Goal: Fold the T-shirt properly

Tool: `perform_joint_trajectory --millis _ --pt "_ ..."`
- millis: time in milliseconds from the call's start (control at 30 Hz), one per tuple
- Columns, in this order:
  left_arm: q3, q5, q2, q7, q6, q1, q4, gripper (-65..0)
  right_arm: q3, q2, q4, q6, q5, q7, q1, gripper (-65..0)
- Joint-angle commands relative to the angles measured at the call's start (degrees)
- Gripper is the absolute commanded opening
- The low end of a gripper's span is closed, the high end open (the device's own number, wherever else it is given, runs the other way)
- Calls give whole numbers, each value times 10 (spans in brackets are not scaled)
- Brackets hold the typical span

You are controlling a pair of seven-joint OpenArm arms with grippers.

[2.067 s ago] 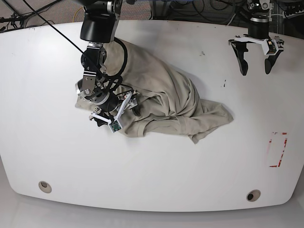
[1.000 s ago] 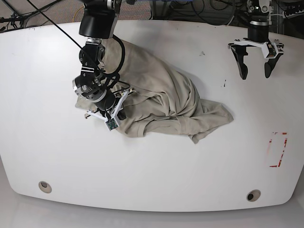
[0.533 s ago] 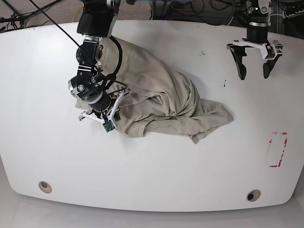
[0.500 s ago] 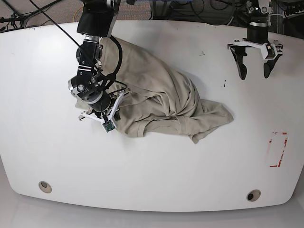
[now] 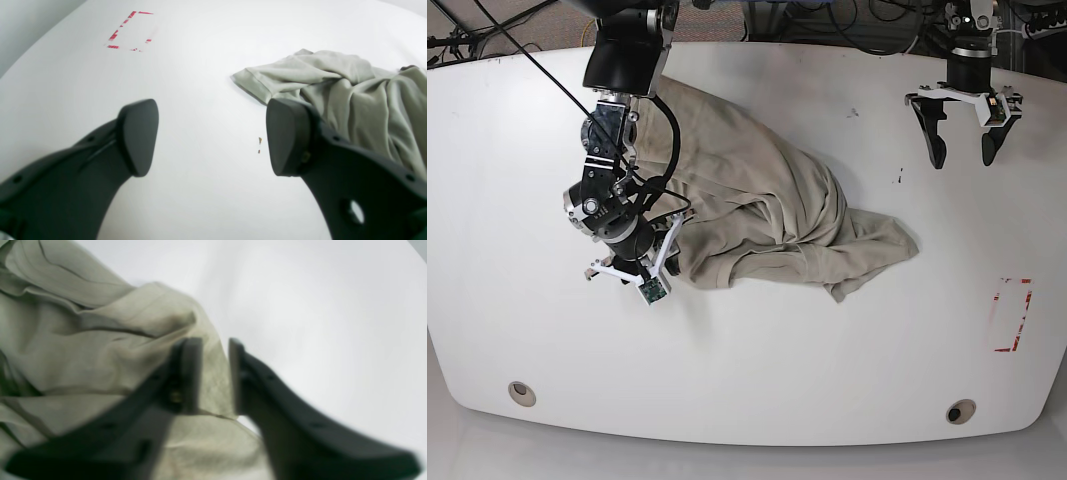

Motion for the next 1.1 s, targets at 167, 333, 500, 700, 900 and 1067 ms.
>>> perform_joint_trajectory --millis 167,333,500,700,900,1067 --pt "-4 -1 -1 -16 0 11 13 -177 -1 17 3 -1 8 42 27 -312" --pt "-3 -2 -2 -16 -1 6 13 -177 -4 15 -9 -1 7 60 47 -259" --pt "-3 -3 -1 -15 0 5 14 -177 -6 13 -33 -1 7 73 64 -239" --pt "-3 -6 1 -17 1 7 18 -173 -5 3 -62 -1 8 80 83 -204" --pt "-3 -7 4 -16 1 6 20 -172 -4 -4 -87 -1 8 84 94 -205" --pt "-2 -3 6 -10 1 0 19 -178 -3 -4 -110 -1 11 99 89 -236"
